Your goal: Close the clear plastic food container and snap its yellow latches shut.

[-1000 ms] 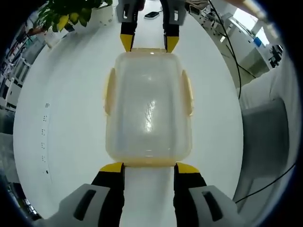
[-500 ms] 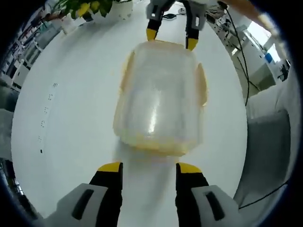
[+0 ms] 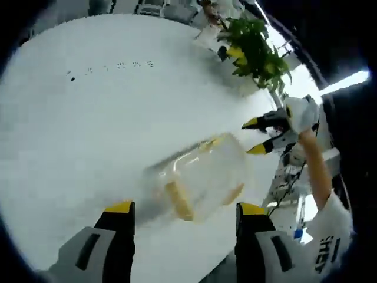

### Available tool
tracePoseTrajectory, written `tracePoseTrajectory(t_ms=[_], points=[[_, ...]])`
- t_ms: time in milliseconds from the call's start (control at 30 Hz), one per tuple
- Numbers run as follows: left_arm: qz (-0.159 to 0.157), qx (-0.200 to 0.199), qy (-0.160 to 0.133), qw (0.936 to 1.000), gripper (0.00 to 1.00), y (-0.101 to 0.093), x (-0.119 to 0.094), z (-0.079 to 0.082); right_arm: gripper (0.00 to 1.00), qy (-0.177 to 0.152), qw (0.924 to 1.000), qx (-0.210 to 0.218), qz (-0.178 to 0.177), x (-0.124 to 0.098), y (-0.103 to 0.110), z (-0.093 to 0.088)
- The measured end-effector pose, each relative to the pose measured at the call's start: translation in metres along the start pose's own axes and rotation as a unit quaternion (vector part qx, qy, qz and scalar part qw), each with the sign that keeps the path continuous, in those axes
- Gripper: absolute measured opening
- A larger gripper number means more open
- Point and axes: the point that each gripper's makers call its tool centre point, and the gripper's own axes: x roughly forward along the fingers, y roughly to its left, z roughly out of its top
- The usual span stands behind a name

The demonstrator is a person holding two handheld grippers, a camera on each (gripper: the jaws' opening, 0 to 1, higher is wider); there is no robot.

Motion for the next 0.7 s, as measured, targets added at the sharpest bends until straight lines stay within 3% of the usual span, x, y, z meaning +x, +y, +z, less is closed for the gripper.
tracePoseTrajectory(t_ms=[67,133,200,233,300,333,400,533,600,700], points=[[-0.013,-0.017,-0.022,0.9995,0.70,-0.004,0.001,0.005,0.39,-0.007,0.9977,0.060,0.032,-0.003,0.010,0.002],[-0.014,-0.039,-0.036,0.9985,0.70,-0.006,0.003,0.007,0.40,-0.042,0.9921,0.105,0.055,-0.005,0.015,0.012],[-0.039,-0.056,-0.037,0.9970,0.70,-0.016,0.008,0.004,0.41,-0.079,0.9812,0.157,0.080,-0.009,0.021,0.023],[-0.059,-0.056,-0.038,0.9960,0.70,-0.023,0.012,0.002,0.42,-0.107,0.9670,0.202,0.113,-0.013,0.030,0.033],[-0.045,-0.070,-0.028,0.9962,0.70,-0.019,0.019,-0.006,0.47,-0.143,0.9422,0.262,0.153,-0.018,0.040,0.046],[-0.036,-0.070,-0.023,0.9966,0.70,-0.016,0.022,-0.009,0.49,-0.166,0.9261,0.290,0.175,-0.020,0.044,0.053],[-0.005,-0.057,-0.010,0.9983,0.70,-0.006,0.027,-0.016,0.47,-0.175,0.9157,0.312,0.184,-0.019,0.050,0.055],[0.004,-0.062,-0.014,0.9980,0.65,-0.005,0.035,-0.016,0.43,-0.122,0.9489,0.263,0.124,0.002,0.042,0.037],[0.004,-0.067,-0.013,0.9977,0.64,-0.006,0.039,-0.016,0.42,-0.106,0.9551,0.247,0.125,0.009,0.043,0.036],[0.019,-0.055,-0.002,0.9983,0.62,-0.003,0.043,-0.019,0.45,-0.094,0.9572,0.241,0.130,0.019,0.055,0.034]])
